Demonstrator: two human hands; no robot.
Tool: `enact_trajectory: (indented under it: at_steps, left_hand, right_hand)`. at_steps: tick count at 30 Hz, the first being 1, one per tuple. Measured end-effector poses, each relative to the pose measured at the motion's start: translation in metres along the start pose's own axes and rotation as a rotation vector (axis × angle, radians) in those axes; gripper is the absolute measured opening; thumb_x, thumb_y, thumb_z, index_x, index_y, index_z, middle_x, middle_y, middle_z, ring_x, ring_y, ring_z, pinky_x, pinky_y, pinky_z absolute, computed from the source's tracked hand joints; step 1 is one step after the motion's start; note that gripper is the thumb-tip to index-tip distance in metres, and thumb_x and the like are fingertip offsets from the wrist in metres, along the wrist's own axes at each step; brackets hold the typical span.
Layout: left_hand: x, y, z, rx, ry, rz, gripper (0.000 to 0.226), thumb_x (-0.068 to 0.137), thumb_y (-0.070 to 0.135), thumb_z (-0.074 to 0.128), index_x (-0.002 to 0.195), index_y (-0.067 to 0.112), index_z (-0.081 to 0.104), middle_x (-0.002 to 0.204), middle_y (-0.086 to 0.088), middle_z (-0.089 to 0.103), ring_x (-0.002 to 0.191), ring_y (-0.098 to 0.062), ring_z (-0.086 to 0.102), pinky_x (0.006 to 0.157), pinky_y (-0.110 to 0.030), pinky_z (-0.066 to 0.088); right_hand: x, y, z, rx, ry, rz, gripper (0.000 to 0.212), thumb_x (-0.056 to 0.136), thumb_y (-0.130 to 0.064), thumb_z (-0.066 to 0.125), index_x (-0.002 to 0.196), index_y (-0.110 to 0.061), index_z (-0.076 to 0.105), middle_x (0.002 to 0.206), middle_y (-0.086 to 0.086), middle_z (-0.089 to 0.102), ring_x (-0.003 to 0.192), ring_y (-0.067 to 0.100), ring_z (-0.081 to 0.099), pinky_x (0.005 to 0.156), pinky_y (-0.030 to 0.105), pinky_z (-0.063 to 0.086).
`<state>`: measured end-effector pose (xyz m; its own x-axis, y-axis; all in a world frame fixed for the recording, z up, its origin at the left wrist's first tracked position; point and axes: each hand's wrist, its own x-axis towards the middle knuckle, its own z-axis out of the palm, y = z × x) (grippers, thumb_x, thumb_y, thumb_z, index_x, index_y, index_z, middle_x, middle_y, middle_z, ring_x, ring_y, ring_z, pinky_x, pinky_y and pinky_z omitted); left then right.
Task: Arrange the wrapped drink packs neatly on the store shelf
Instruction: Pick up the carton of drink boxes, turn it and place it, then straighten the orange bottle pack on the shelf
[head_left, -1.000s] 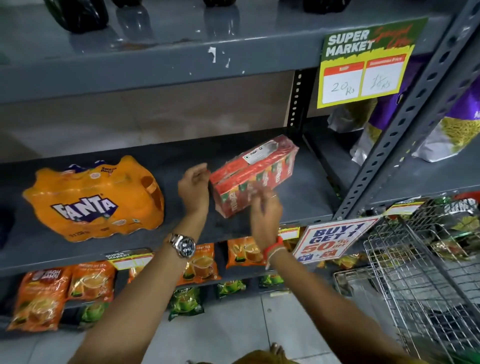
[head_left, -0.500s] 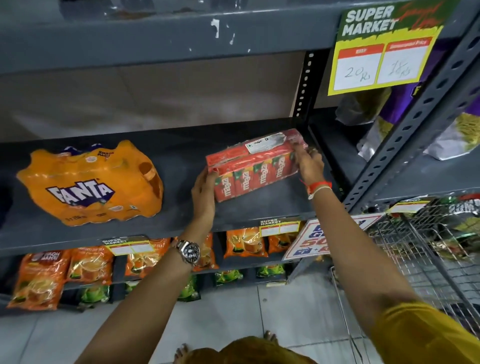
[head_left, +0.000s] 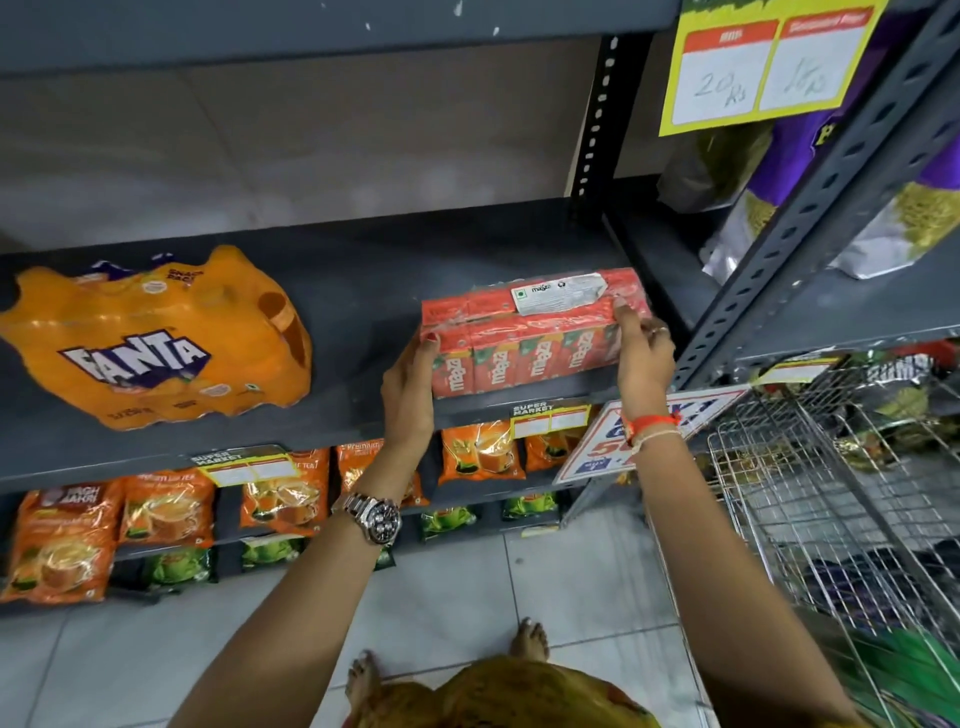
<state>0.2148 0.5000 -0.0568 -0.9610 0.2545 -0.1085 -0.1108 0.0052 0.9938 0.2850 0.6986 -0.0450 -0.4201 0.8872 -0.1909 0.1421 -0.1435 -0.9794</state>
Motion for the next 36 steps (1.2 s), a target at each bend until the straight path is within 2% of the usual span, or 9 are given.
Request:
enact_trajectory:
  at_steps: [4, 13, 18, 22, 26, 28, 31, 33, 36]
  left_hand:
    - [-0.007, 0.000, 0.000, -0.024, -0.008, 0.009, 0.016, 0.093, 0.029, 0.046, 0.082, 0.028, 0.057, 0.081, 0.016, 0.063, 0.068, 0.013, 0.063, 0.059, -0.004, 0.045]
    - [-0.011, 0.009, 0.001, 0.007, -0.033, 0.023, 0.017, 0.095, 0.028, 0.042, 0.082, 0.030, 0.052, 0.085, 0.016, 0.055, 0.065, 0.021, 0.058, 0.061, -0.005, 0.046]
    - [-0.012, 0.010, 0.005, 0.022, -0.014, 0.015, 0.017, 0.095, 0.027, 0.042, 0.080, 0.032, 0.049, 0.085, 0.017, 0.052, 0.063, 0.022, 0.057, 0.063, -0.004, 0.046]
    - [-0.017, 0.004, -0.002, 0.002, -0.058, 0.048, 0.038, 0.096, 0.029, 0.037, 0.134, 0.028, 0.037, 0.115, 0.028, 0.046, 0.085, 0.032, 0.049, 0.076, 0.000, 0.043]
    - [-0.039, -0.024, -0.035, -0.003, 0.155, 0.137, 0.050, 0.096, 0.025, 0.040, 0.144, 0.023, 0.026, 0.152, 0.009, 0.028, 0.133, 0.006, 0.031, 0.102, -0.003, 0.032]
    - [-0.048, -0.040, -0.069, 0.028, 0.283, 0.142, 0.046, 0.096, 0.023, 0.042, 0.141, 0.018, 0.033, 0.150, 0.001, 0.035, 0.136, -0.008, 0.034, 0.107, -0.013, 0.032]
    - [-0.047, -0.052, -0.134, 0.002, 0.507, 0.147, 0.040, 0.095, 0.018, 0.043, 0.134, 0.008, 0.038, 0.141, -0.012, 0.043, 0.130, -0.019, 0.042, 0.108, -0.027, 0.037]
    - [-0.042, -0.048, -0.185, -0.015, 0.608, 0.152, 0.042, 0.092, 0.020, 0.042, 0.131, 0.006, 0.039, 0.137, -0.017, 0.044, 0.126, -0.022, 0.044, 0.109, -0.038, 0.038]
    - [-0.024, -0.037, -0.253, -0.048, 0.690, 0.195, 0.044, 0.092, 0.023, 0.042, 0.132, 0.006, 0.038, 0.139, -0.016, 0.043, 0.127, -0.023, 0.044, 0.105, -0.026, 0.041]
  right_hand:
    - [-0.003, 0.007, -0.003, 0.042, 0.000, 0.025, 0.020, 0.089, -0.036, 0.061, 0.092, -0.020, 0.050, 0.104, 0.003, 0.057, 0.096, 0.018, 0.055, 0.083, 0.030, 0.043]
    - [-0.009, 0.011, -0.005, 0.056, 0.047, -0.014, 0.026, 0.089, -0.034, 0.061, 0.099, -0.014, 0.049, 0.101, 0.003, 0.057, 0.081, 0.010, 0.055, 0.058, 0.009, 0.043]
    - [-0.012, 0.011, -0.004, 0.042, 0.073, -0.019, 0.028, 0.090, -0.039, 0.059, 0.101, -0.015, 0.049, 0.098, 0.000, 0.057, 0.088, 0.014, 0.055, 0.061, 0.014, 0.040]
    - [-0.029, 0.026, 0.000, 0.198, 0.125, -0.018, 0.041, 0.097, -0.035, 0.047, 0.129, -0.009, 0.047, 0.121, 0.002, 0.058, 0.108, 0.014, 0.056, 0.086, 0.012, 0.046]
    - [-0.072, 0.057, 0.022, 0.219, 0.216, -0.062, 0.013, 0.098, -0.014, 0.043, 0.111, -0.012, 0.045, 0.111, 0.005, 0.052, 0.095, 0.006, 0.054, 0.079, 0.009, 0.044]
    - [-0.101, 0.070, 0.041, 0.192, 0.203, -0.094, 0.008, 0.097, -0.010, 0.044, 0.105, -0.011, 0.041, 0.101, 0.006, 0.047, 0.084, 0.002, 0.053, 0.069, 0.006, 0.041]
    - [-0.139, 0.080, 0.075, 0.128, 0.169, -0.195, 0.015, 0.089, -0.015, 0.048, 0.102, -0.013, 0.041, 0.109, 0.009, 0.042, 0.096, 0.027, 0.048, 0.083, 0.030, 0.044]
    - [-0.164, 0.077, 0.106, 0.104, 0.112, -0.264, 0.015, 0.088, -0.013, 0.049, 0.101, -0.013, 0.042, 0.110, 0.006, 0.038, 0.098, 0.026, 0.045, 0.087, 0.028, 0.042]
    - [-0.196, 0.067, 0.152, 0.124, -0.065, -0.349, 0.011, 0.088, -0.021, 0.048, 0.099, -0.023, 0.047, 0.110, 0.008, 0.046, 0.102, 0.028, 0.050, 0.095, 0.034, 0.042]
